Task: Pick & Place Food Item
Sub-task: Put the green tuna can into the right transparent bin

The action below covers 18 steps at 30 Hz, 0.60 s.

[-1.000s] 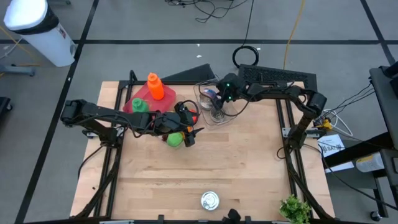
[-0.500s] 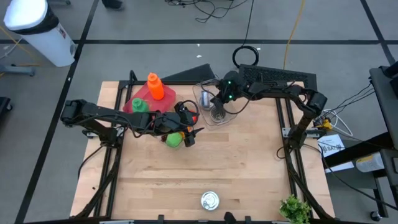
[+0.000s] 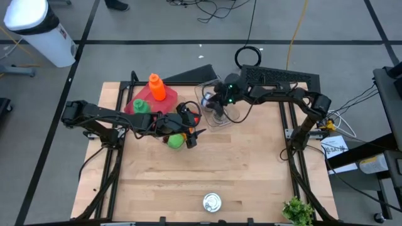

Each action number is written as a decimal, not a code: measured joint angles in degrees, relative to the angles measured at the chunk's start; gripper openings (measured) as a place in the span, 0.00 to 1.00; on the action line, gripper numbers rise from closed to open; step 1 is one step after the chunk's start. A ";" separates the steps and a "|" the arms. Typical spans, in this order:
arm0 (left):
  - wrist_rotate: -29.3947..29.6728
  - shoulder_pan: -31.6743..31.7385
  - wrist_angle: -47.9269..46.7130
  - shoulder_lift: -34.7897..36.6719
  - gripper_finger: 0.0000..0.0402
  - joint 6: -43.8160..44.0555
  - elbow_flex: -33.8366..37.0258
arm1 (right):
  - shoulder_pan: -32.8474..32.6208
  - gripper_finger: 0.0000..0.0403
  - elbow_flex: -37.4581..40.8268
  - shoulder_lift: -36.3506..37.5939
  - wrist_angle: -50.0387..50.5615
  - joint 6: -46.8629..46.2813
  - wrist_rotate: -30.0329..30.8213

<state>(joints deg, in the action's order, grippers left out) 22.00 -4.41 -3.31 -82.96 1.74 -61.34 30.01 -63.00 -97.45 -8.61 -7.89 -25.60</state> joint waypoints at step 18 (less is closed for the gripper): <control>-16.06 -0.64 -3.35 -1.63 0.75 3.83 -0.07 | -20.86 0.66 0.00 15.64 13.84 8.16 -18.64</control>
<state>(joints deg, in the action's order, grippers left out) 5.94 -5.05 -6.66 -84.59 5.57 -61.41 9.15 -63.00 -81.81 5.23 0.27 -44.24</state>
